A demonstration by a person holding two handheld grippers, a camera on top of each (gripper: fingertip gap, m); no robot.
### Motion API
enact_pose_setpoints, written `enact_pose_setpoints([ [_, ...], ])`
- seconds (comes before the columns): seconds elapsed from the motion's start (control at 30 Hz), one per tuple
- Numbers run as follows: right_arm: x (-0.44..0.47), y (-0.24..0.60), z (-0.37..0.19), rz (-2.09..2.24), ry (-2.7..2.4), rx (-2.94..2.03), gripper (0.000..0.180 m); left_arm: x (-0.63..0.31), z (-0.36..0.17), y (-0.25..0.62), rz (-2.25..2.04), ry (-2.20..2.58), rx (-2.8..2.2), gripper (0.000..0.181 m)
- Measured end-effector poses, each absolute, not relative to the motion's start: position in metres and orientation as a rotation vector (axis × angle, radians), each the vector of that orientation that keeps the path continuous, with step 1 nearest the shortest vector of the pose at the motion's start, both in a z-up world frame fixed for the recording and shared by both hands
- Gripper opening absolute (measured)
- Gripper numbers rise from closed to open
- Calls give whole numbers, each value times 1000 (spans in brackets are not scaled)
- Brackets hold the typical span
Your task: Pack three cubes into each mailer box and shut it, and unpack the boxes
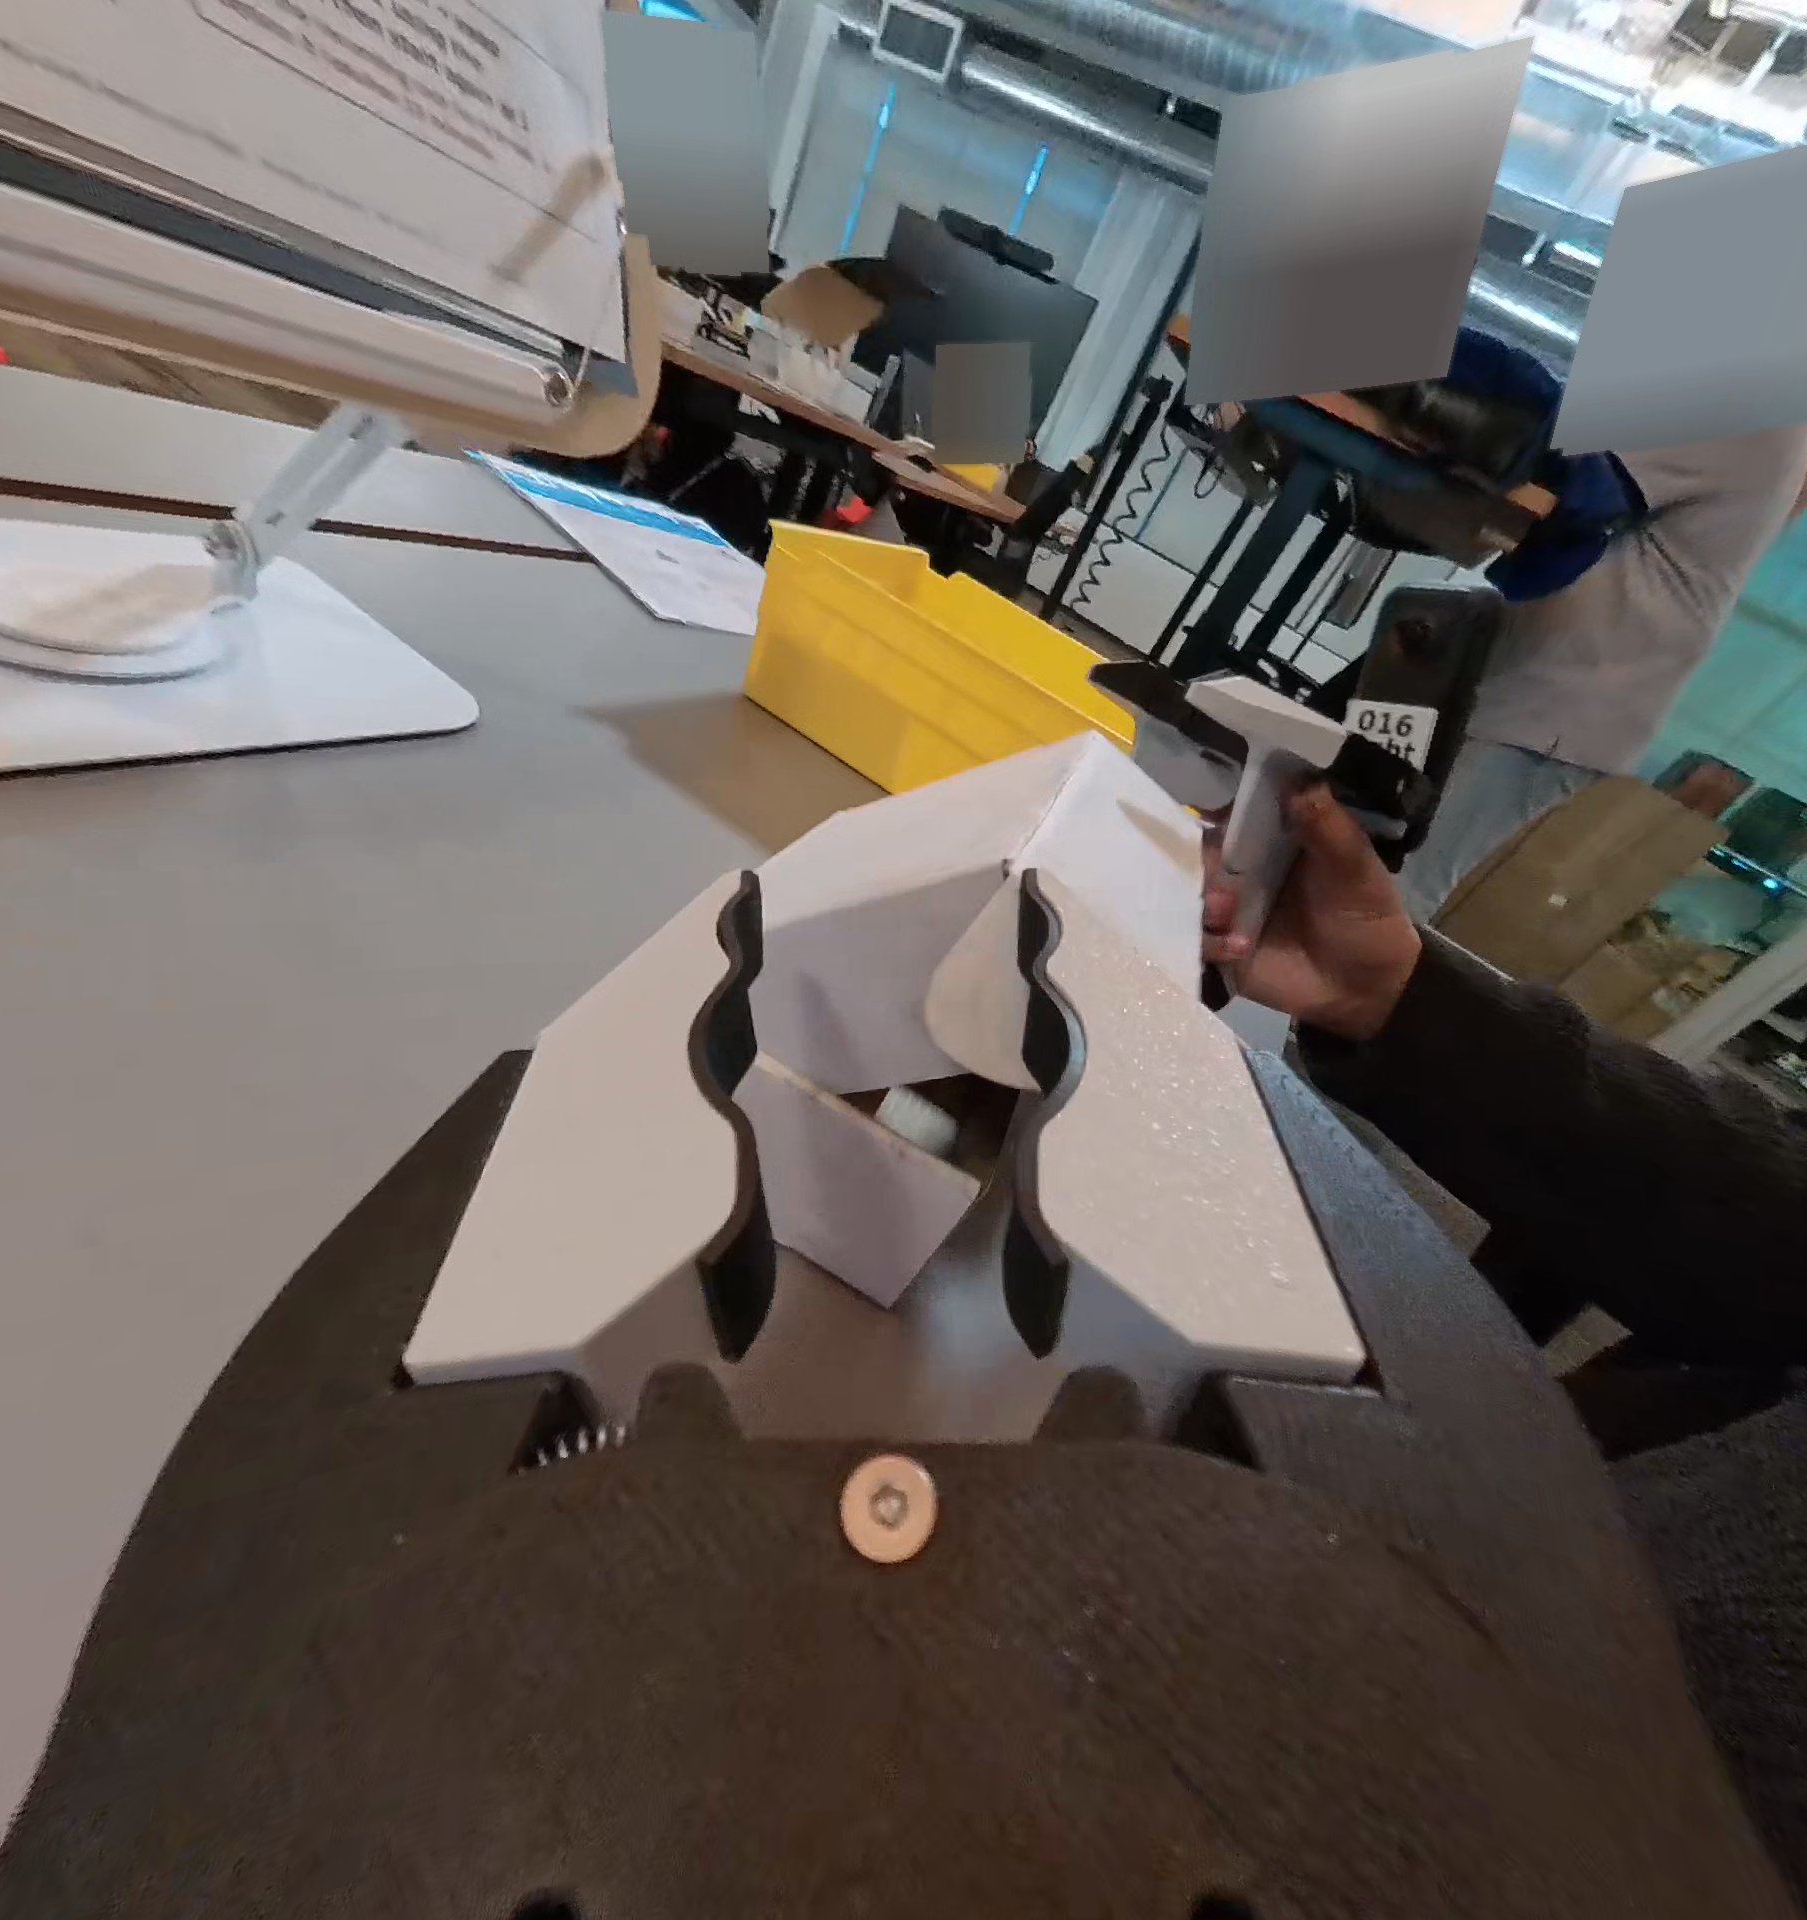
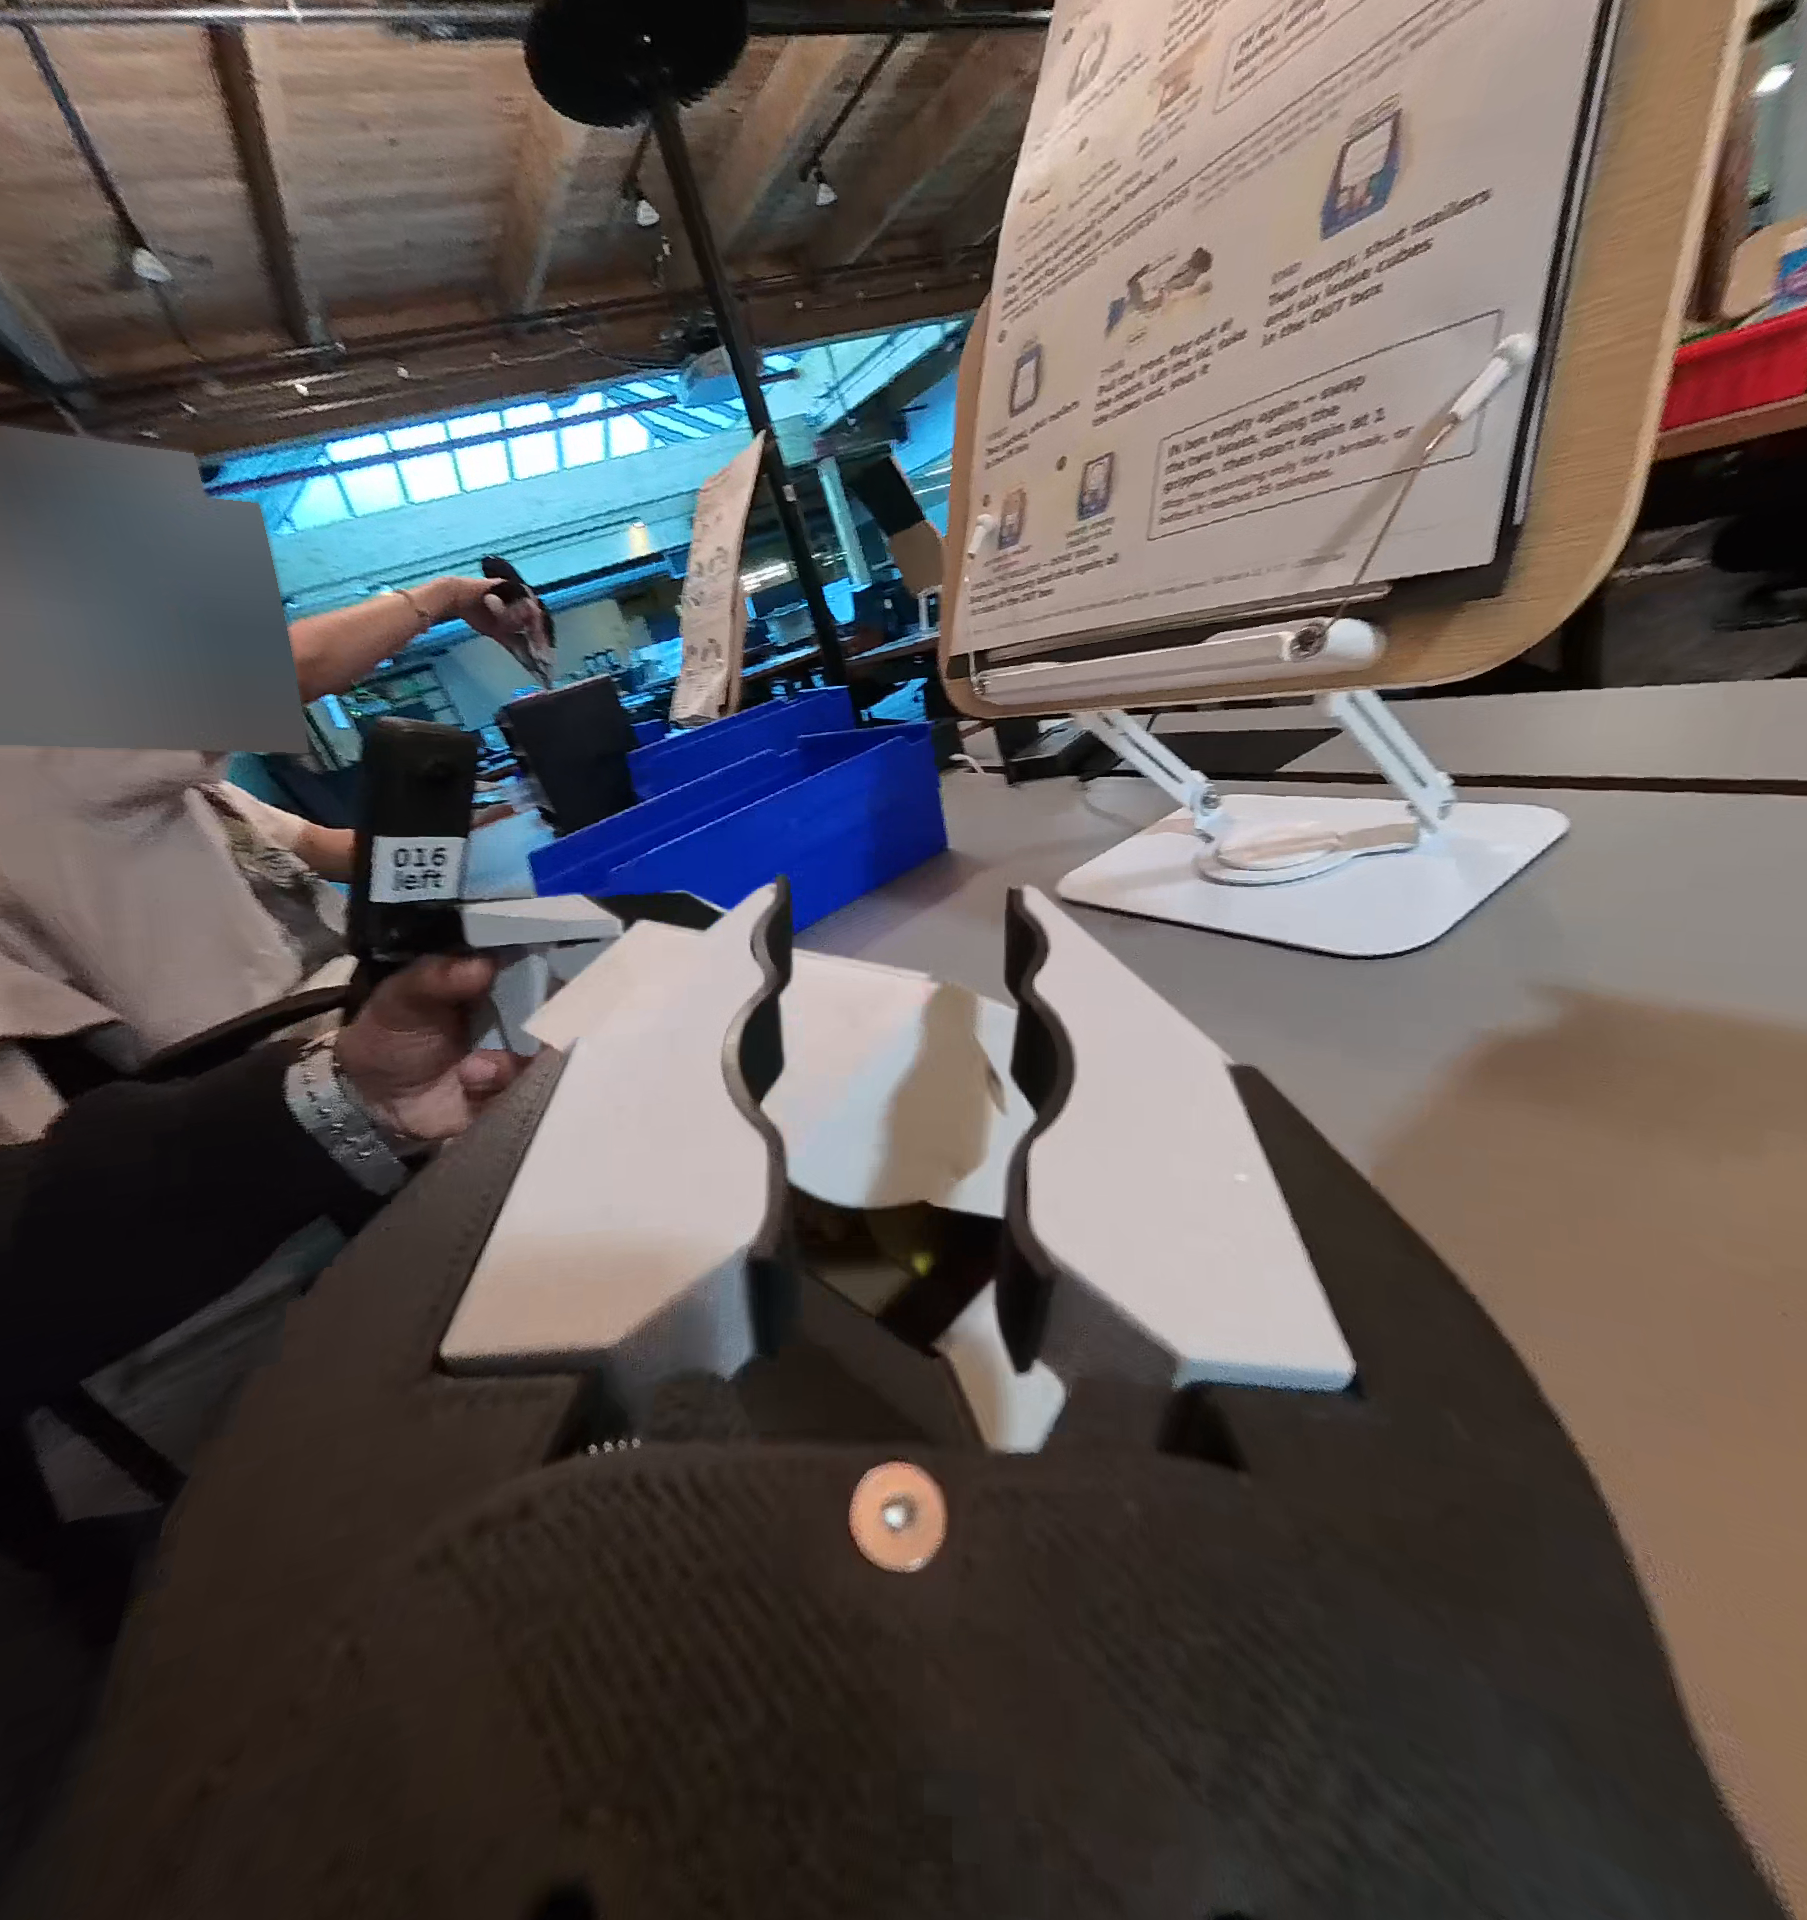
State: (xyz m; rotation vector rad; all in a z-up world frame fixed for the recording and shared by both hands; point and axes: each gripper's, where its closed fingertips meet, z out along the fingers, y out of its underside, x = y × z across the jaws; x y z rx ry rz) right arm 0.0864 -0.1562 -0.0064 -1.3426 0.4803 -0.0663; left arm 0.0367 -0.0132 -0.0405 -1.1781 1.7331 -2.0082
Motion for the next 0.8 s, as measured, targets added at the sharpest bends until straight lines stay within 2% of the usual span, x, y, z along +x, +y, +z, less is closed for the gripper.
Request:
enact_pose_setpoints([
  [0.17,81,-143,-25,46,492,-1434,42,38,-47,-13,-2017,1765,-1196,54],
  [0.4,83,-139,-39,-9,494,-1515,39,40,-53,-13,-2024,1777,-1234,57],
  [0.8,83,-136,-48,-25,502,-1563,38,54,-61,-1,-1928,1692,-1325,56],
])
